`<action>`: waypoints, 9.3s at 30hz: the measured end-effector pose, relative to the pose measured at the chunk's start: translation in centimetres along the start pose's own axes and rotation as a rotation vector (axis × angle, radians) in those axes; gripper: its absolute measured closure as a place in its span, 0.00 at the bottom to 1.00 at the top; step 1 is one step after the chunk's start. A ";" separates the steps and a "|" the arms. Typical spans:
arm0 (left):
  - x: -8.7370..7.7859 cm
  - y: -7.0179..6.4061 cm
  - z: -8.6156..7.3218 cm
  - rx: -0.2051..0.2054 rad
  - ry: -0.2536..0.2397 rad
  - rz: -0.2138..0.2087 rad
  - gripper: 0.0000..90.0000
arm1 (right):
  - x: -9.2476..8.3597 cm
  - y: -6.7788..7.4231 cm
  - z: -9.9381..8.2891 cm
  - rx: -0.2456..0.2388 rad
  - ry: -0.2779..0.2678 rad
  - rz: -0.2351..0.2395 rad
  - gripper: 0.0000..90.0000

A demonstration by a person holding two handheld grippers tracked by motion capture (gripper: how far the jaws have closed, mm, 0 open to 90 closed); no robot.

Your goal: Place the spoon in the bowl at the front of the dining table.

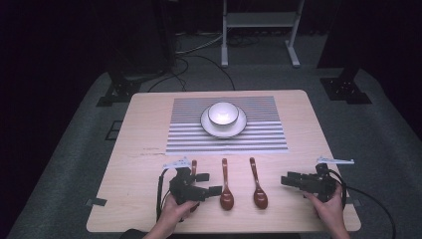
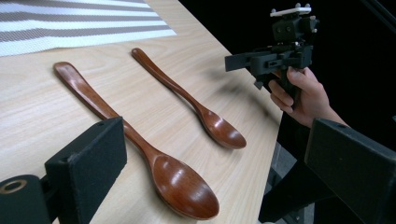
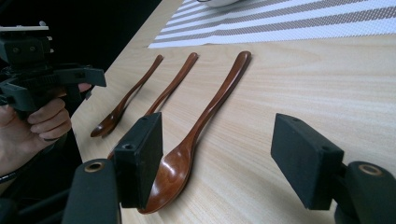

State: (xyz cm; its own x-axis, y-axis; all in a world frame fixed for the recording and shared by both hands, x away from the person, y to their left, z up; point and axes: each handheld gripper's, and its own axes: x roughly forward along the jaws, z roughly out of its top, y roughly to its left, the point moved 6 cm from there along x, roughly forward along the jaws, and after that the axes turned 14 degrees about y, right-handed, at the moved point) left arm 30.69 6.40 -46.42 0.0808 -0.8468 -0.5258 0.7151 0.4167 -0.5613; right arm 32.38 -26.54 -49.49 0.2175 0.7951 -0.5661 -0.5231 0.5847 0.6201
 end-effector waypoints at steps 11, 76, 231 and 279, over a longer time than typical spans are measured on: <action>1.6 -1.1 -0.5 0.029 0.061 -0.025 0.05 | 0.1 0.4 -0.2 -0.006 0.007 -0.012 0.36; 6.7 -3.0 -3.7 -0.010 0.394 -0.151 0.05 | 0.7 4.0 3.6 -0.093 0.095 -0.079 0.36; 4.1 -1.6 -2.4 -0.013 0.288 -0.081 0.05 | 7.7 4.8 25.0 0.069 0.098 -0.158 0.93; 3.9 -1.8 -2.4 0.000 0.285 -0.077 0.05 | 5.8 -0.1 32.3 0.268 -0.162 -0.317 0.93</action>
State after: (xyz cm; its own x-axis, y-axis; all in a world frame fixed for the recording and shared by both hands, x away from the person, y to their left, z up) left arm 28.06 3.14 -49.05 -0.1722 -0.7491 -0.6397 0.7116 0.3545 -0.6066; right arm 60.27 -16.77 -35.30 0.4701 0.5725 -0.6718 -0.1827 0.8078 0.5605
